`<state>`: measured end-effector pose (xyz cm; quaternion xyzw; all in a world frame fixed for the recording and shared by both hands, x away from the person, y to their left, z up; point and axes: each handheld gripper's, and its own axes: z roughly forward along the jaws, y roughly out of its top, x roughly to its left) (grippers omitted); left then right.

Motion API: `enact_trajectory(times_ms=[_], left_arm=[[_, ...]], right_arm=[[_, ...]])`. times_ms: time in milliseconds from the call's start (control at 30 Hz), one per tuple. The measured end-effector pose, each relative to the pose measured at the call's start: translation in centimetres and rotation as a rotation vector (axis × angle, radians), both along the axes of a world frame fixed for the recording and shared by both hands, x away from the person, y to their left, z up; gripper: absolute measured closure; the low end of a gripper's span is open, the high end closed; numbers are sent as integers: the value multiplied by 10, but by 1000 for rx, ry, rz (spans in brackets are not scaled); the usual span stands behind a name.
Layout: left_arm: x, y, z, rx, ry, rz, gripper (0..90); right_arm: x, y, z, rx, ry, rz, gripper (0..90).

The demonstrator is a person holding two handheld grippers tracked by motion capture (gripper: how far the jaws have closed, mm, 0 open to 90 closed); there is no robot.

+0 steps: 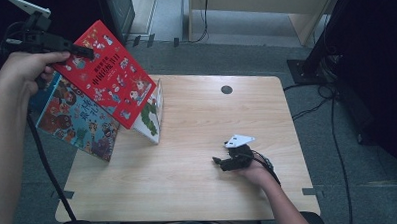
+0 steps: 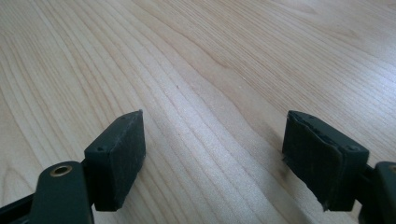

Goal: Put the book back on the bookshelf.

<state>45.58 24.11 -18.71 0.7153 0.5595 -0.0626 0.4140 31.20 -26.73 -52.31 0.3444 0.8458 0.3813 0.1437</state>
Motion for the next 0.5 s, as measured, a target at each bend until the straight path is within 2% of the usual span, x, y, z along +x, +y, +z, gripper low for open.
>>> enact_trajectory(times_ms=[500], left_arm=[[-8,38,3,28,-3,97,795]], right_arm=[[0,0,0,0,0,0,213]])
